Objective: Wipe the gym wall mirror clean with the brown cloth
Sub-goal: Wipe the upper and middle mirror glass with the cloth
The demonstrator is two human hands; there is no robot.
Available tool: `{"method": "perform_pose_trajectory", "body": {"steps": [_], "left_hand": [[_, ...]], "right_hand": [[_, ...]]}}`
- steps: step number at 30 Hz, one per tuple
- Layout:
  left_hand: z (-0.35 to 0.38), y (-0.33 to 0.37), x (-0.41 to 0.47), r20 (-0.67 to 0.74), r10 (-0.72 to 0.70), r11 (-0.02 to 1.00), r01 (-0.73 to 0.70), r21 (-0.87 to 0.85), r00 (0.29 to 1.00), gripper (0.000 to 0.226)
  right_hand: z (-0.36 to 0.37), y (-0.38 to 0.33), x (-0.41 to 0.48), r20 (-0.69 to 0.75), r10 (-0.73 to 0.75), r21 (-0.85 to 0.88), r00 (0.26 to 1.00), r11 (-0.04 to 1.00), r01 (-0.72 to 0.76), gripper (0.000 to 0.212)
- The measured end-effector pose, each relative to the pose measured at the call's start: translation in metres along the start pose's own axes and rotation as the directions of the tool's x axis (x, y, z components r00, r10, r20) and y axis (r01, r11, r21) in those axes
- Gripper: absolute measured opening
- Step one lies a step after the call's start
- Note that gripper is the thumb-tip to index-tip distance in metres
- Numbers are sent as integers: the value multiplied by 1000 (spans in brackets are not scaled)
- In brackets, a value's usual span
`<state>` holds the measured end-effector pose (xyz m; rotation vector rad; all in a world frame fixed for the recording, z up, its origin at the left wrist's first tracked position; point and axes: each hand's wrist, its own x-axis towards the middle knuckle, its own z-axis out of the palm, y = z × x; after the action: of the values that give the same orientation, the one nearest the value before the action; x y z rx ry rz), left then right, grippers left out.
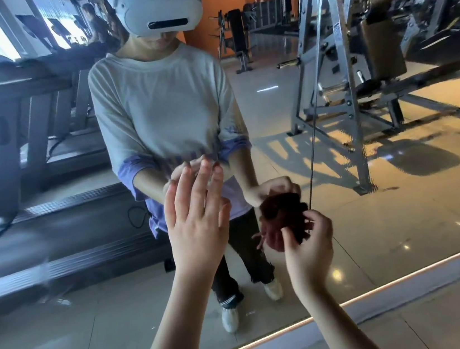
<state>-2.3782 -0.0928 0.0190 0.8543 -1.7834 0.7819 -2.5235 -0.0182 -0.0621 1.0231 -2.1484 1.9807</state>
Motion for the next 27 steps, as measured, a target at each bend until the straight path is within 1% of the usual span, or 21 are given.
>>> {"method": "perform_pose_trajectory", "body": {"steps": [1,2,3,4,6,7,8,9,11,12,13,14,15,17,18,19,20,23,24,25,27], "left_hand": [[0,1,0,-2,-6,1000,6,1,1000,62],[1,2,0,-5,-12,1000,12,-1,1000,61],[1,3,0,-3,-20,1000,20,-3,1000,61],[1,5,0,3,-28,1000,28,-4,1000,62],[0,6,-1,17,-42,999,42,-5,999,65],[0,7,-1,21,-48,999,48,-4,999,65],[0,7,-1,21,-53,999,53,-2,998,66],[0,7,-1,20,-57,998,57,3,998,65],[0,9,0,17,-63,998,63,11,998,64],[0,10,0,12,-68,998,67,14,998,61],[0,12,1,5,-74,997,74,17,997,59],[0,14,1,0,-82,996,82,17,997,55],[0,15,2,-5,-90,996,90,16,996,53],[0,19,3,-15,-109,994,109,14,994,50],[-1,19,4,-15,-118,993,118,10,993,51],[-1,20,4,-8,-124,992,124,1,992,53],[-2,20,4,5,-127,992,127,-10,992,56],[-4,22,6,26,-155,987,156,-35,988,62],[-4,25,8,26,-166,985,167,-42,986,64],[-4,29,11,25,-163,985,164,-49,986,66],[-4,39,18,24,-118,991,120,-59,993,66]], "right_hand": [[-3,2,4,-31,56,8,998,998,-56,45],[-4,1,5,-38,71,4,997,997,-71,45],[-4,-2,4,-19,35,-12,999,999,-35,46],[-3,-7,2,20,-45,-23,999,999,45,47],[-3,-18,6,91,-227,-19,970,973,230,48],[-5,-23,15,86,-289,-8,953,957,291,49],[-8,-26,26,42,-317,5,948,948,317,48],[-12,-27,39,-29,-300,23,953,953,301,46],[-23,-26,62,-165,-160,83,973,981,176,42],[-26,-24,67,-201,-92,100,975,988,114,42],[-27,-25,66,-205,-70,90,976,992,90,43],[-25,-26,60,-170,-99,63,980,992,112,45],[-23,-27,52,-102,-166,36,981,985,171,48],[-19,-27,40,40,-329,9,943,944,329,52],[-21,-28,42,70,-368,6,927,930,369,52],[-23,-28,49,59,-371,8,927,928,372,49],[-27,-28,58,15,-341,21,940,940,341,46],[-37,-28,82,-137,-183,91,974,976,196,42],[-37,-29,82,-139,-177,79,974,979,190,43],[-35,-28,78,-109,-206,50,972,976,213,46],[-32,-27,68,-13,-294,5,956,956,295,48]]}}
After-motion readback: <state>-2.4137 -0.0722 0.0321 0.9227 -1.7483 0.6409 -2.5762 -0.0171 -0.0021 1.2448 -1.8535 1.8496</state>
